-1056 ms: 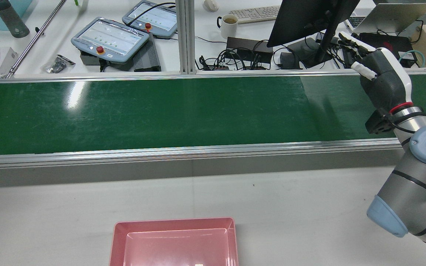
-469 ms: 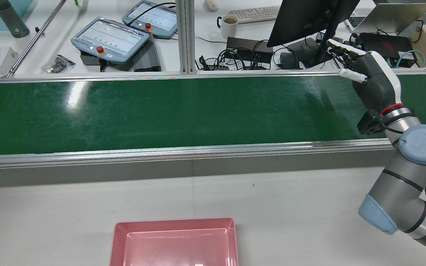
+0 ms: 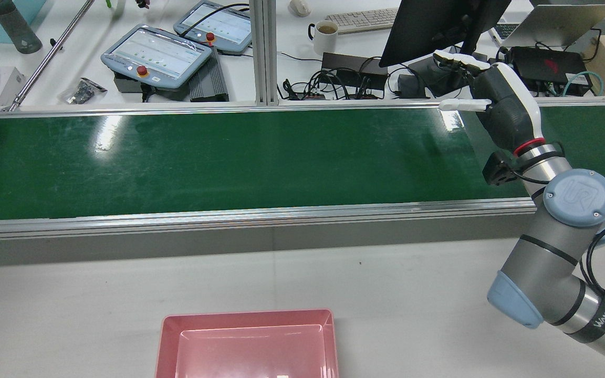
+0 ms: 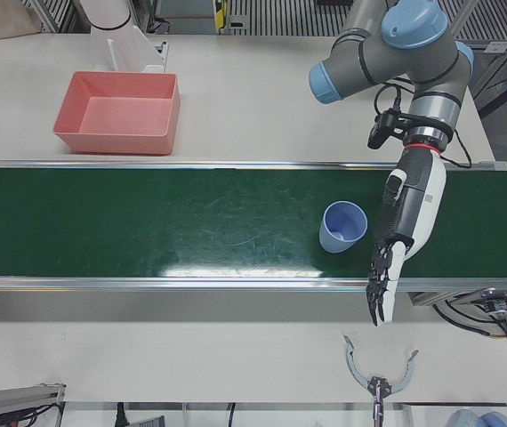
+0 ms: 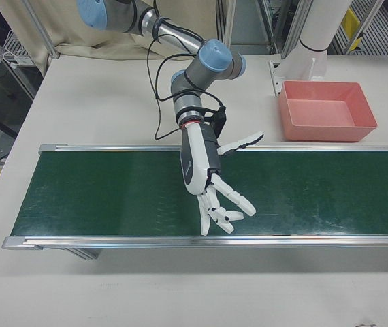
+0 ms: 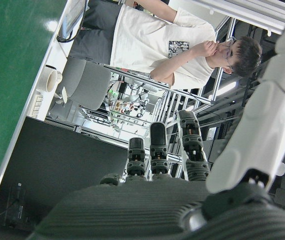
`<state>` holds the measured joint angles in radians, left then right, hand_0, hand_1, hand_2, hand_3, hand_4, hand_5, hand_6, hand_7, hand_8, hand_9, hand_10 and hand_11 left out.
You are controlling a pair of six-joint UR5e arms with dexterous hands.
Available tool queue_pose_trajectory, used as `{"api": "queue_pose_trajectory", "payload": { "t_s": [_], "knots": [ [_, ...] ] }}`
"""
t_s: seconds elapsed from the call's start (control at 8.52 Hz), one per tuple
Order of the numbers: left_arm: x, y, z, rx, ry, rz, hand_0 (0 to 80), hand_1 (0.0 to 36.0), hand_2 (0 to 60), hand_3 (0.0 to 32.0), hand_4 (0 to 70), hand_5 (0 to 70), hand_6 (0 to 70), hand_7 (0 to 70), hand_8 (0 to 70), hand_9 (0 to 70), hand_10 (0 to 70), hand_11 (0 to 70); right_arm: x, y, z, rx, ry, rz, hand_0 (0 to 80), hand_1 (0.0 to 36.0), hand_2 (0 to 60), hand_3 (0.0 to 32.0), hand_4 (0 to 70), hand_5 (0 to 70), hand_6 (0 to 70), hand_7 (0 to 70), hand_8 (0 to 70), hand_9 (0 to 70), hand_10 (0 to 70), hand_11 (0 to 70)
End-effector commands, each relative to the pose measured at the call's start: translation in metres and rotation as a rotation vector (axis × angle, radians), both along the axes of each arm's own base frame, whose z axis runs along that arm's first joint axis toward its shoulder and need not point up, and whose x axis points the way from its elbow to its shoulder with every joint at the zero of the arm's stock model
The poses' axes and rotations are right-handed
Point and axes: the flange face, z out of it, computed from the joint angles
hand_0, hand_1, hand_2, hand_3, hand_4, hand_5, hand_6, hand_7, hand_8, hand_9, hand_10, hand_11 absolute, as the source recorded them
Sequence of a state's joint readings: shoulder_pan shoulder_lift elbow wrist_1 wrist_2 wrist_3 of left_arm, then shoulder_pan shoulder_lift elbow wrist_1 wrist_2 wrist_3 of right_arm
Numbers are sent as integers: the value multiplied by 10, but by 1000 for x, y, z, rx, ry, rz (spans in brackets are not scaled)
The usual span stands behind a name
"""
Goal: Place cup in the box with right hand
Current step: 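Hold the right hand open at the belt as the blue cup approaches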
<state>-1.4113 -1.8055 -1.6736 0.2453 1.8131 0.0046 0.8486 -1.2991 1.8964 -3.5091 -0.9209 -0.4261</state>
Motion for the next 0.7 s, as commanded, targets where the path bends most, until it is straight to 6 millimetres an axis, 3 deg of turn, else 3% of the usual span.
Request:
{"api": "queue_pose_trajectory", "payload": {
  "t_s": [0.0,0.12,0.23,0.35,0.59],
  "knots": [
    [0,0,0,1,0,0,0,0,0,0,0,0,0,0,0,0,0,0,-6,1,4,-6,54,4,451,4,0,0,162,24,97,452,90,206,0,0],
    [0,0,0,1,0,-1,0,0,0,0,0,0,0,0,0,0,0,0,-11,-3,3,-6,54,4,451,5,0,0,176,23,101,474,92,212,0,0],
    [0,0,0,1,0,-1,0,0,0,0,0,0,0,0,0,0,0,0,-19,-12,16,-32,76,6,456,8,0,0,175,25,103,484,94,216,0,0],
    [0,0,0,1,0,-1,0,0,0,0,0,0,0,0,0,0,0,0,-25,-19,22,-45,84,5,450,5,0,0,137,26,96,441,91,204,0,0],
    [0,0,0,1,0,-1,0,0,0,0,0,0,0,0,0,0,0,0,-25,-19,18,-40,72,3,452,8,0,0,123,28,93,425,89,198,0,0]
  ]
}}
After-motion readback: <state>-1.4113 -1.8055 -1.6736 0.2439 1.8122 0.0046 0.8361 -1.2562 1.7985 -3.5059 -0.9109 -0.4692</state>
